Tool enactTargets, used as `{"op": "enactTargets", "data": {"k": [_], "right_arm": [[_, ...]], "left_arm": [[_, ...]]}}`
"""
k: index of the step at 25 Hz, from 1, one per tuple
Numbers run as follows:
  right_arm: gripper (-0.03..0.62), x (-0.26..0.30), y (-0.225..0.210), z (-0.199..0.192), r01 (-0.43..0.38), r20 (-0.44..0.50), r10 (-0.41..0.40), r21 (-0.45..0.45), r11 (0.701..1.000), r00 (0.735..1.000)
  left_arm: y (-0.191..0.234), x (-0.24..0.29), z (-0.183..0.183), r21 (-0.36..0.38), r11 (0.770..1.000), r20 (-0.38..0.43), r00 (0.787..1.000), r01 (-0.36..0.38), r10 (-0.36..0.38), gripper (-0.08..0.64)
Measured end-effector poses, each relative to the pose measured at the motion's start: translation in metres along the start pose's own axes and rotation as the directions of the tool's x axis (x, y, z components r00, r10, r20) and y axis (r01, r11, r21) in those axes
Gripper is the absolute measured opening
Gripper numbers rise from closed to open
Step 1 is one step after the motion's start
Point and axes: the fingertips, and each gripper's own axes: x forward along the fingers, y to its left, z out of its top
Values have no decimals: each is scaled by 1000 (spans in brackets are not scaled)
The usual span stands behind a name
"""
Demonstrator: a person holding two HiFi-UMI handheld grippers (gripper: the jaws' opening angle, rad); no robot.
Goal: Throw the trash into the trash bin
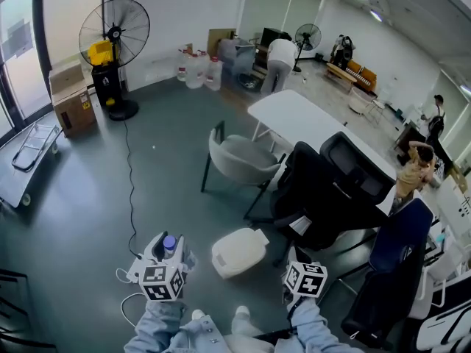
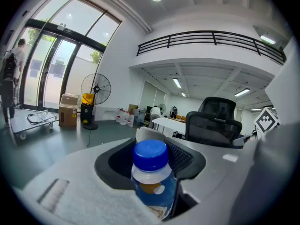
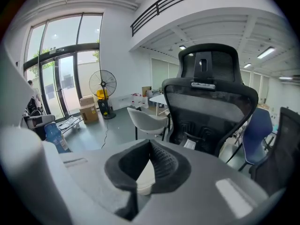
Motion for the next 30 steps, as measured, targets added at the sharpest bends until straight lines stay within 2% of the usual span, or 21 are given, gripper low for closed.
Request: {"op": "enactTargets", "data": {"k": [5, 15, 22, 30], "right_arm": [[3, 12, -12, 14, -7, 9, 8, -19, 1000, 1000], [3, 29, -29, 0, -23, -27, 23, 6, 1000, 999], [3, 52, -27, -44, -44, -105, 45, 7, 999, 993], [3, 94, -20, -106, -71, -173, 62, -48, 996, 983]], "left_arm": [[-8, 11, -1, -3, 1000, -2, 1000, -18, 18, 202], [-17, 17, -13, 13, 999, -39, 998, -42, 43, 202], [-10, 17, -65, 5, 998, -131, 990, -59, 59, 202], [2, 27, -142, -16, 997, -221, 972, -80, 74, 202]]}}
